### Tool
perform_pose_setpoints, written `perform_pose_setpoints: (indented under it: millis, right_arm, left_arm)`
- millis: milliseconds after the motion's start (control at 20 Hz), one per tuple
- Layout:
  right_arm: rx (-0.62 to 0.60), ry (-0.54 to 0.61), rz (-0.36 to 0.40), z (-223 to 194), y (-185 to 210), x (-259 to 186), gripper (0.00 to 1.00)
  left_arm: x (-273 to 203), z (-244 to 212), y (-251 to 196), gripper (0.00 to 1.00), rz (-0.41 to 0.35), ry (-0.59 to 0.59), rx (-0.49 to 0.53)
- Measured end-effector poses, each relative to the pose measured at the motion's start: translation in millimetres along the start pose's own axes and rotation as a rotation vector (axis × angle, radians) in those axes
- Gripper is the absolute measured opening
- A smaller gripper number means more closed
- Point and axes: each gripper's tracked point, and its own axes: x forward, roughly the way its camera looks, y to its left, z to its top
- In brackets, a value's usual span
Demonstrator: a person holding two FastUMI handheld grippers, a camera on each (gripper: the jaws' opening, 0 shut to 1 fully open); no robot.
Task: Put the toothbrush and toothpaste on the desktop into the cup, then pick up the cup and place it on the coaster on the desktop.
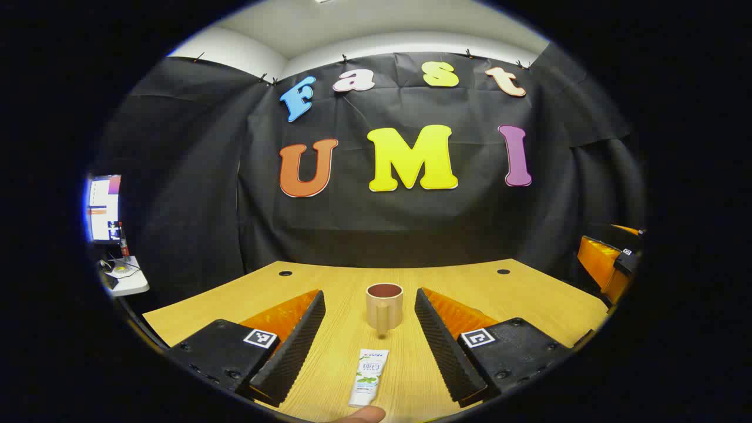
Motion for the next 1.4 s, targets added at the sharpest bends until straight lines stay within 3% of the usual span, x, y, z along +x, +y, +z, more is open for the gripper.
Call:
perform_pose_setpoints:
  millis: [350, 400, 450, 900, 1150, 1200, 1250, 1400]
  right_arm:
    - [-0.019, 0.013, -0.003, -1.5, -5.0, -1.2, 0.96]
    - [-0.02, 0.007, -0.004, -0.2, -5.1, -1.8, 0.95]
    - [-0.02, 0.005, -0.004, 0.9, -5.1, -2.2, 0.95]
    - [-0.041, 0.025, 0.001, -8.9, -6.1, -0.8, 0.96]
    - [-0.051, 0.032, 0.01, -13.6, -3.1, -0.2, 0.95]
    - [-0.05, 0.037, 0.014, -15.5, -1.5, -0.5, 0.95]
    - [-0.047, 0.043, 0.02, -19.2, -1.1, 0.1, 0.96]
    - [-0.041, 0.076, 0.036, -33.6, 1.7, 2.0, 0.95]
  left_arm:
    - [-7.4, 6.2, -9.5, 0.97, -0.017, -0.034, 0.026]
    - [-7.1, 6.2, -8.6, 0.89, -0.014, -0.034, 0.025]
    - [-6.1, 5.6, -7.0, 0.97, -0.01, -0.032, 0.026]
    - [-2.3, -4.7, -12.9, 0.98, -0.024, 0.008, 0.011]
    - [1.3, -20.7, -19.7, 0.98, -0.06, 0.075, -0.011]
    - [3.6, -27.3, -18.2, 0.89, -0.058, 0.095, -0.016]
    - [4.7, -32.4, -17.2, 0.98, -0.056, 0.114, -0.024]
    - [4.6, -64.9, -13.7, 0.98, -0.067, 0.201, -0.048]
